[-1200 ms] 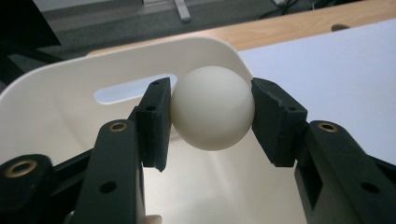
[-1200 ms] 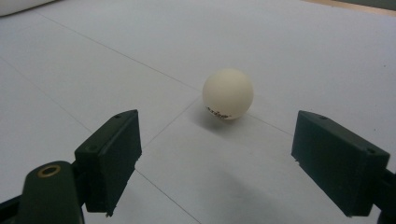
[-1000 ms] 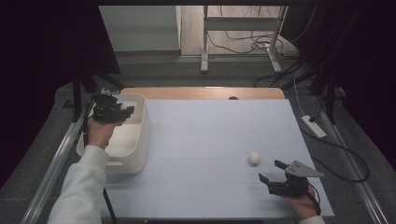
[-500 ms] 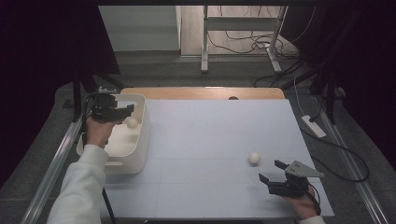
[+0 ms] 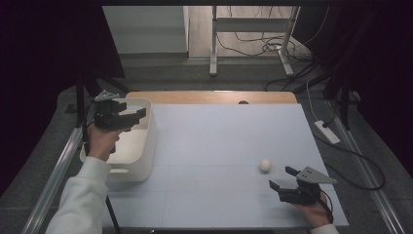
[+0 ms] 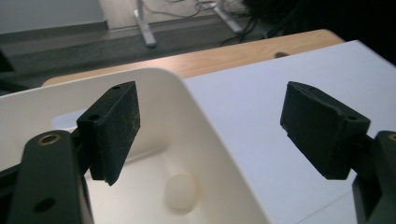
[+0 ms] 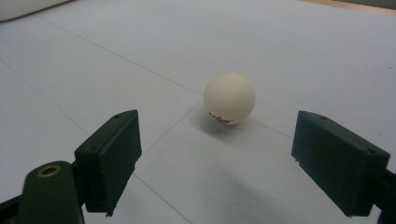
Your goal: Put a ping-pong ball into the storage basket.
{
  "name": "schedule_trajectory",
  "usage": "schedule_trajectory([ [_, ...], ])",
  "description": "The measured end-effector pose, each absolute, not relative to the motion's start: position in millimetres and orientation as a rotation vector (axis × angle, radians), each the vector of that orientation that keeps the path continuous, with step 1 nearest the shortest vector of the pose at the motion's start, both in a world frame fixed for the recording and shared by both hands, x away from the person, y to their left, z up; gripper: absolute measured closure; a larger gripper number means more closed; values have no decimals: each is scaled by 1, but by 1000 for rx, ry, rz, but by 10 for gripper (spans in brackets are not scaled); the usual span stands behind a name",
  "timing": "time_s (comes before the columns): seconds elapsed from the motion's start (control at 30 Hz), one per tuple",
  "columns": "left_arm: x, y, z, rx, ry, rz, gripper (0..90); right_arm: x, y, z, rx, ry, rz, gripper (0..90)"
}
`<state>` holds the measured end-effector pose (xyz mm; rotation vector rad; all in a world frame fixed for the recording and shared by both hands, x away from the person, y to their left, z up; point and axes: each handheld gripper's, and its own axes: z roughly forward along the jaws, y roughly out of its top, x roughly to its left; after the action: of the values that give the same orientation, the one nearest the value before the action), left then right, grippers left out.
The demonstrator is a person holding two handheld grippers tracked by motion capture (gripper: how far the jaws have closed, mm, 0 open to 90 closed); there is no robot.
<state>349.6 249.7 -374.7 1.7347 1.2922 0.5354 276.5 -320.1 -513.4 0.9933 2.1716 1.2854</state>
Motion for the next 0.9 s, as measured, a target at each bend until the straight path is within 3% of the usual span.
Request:
schedule_trajectory([
  [0.9,319,211,-372,1686,1047,379,208,277,-324,-511,1022,2143,1291,160],
])
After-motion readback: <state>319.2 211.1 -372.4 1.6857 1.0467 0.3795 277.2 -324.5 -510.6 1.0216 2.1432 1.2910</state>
